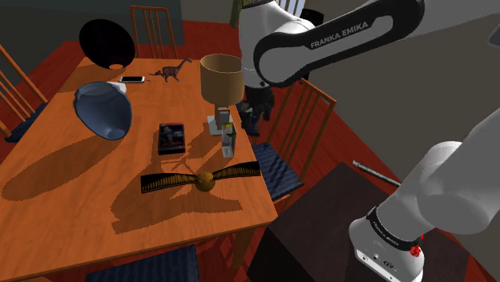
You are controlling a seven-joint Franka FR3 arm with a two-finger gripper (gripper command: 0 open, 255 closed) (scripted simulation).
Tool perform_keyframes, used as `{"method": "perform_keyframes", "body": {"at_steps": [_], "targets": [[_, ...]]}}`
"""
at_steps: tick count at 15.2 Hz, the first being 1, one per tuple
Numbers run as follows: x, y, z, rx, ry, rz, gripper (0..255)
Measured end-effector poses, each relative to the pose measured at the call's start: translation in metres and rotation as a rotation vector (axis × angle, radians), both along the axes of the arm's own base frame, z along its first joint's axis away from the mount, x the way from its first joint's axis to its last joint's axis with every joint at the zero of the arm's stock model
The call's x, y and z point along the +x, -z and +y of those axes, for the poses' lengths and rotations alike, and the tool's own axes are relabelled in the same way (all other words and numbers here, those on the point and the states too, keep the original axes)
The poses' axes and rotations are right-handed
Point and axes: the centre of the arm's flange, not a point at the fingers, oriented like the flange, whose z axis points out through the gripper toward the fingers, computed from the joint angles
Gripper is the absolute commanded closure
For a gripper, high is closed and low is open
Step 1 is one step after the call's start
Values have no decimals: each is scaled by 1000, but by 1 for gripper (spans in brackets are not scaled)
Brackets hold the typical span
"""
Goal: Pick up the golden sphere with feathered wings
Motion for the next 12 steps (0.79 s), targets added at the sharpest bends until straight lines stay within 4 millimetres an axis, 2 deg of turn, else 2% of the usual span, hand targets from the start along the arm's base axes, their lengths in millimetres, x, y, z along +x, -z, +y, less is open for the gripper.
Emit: {"method": "perform_keyframes", "body": {"at_steps": [8,12], "targets": [[36,70,81,-48,-164,24,0],[48,107,120,-72,-246,36,0]]}}
